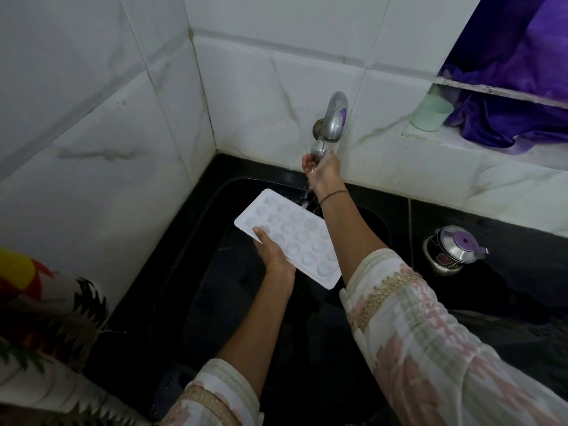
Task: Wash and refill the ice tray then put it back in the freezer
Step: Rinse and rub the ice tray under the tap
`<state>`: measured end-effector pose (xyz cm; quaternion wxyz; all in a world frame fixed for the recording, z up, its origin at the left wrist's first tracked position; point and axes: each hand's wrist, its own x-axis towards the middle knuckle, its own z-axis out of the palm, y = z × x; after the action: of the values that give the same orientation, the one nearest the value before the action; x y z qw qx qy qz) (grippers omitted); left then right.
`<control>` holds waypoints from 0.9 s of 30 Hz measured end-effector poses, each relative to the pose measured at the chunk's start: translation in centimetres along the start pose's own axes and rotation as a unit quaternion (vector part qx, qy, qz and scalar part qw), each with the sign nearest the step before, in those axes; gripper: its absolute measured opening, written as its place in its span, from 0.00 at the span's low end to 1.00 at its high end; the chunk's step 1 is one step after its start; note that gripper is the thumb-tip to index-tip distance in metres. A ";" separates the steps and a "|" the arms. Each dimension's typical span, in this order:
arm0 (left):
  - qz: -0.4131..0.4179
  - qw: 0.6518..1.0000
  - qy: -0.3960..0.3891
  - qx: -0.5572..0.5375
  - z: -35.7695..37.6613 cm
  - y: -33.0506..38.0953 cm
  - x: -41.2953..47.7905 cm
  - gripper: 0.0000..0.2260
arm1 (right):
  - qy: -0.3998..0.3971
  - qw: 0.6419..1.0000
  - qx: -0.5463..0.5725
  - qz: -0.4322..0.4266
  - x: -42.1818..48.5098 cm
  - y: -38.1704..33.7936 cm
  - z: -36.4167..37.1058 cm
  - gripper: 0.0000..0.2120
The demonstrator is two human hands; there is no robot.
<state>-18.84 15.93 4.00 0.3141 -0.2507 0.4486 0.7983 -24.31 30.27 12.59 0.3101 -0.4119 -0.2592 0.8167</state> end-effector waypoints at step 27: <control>0.061 0.998 -0.006 -0.005 -2.4 2.1 0.0 0.13 | 0.100 0.915 -0.371 -0.118 -8.7 4.8 -18.5 0.11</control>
<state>-20.07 12.98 4.05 0.2662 -0.2200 0.4573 0.8195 -6.19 23.85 4.05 0.2535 -0.5435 -0.5582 0.5734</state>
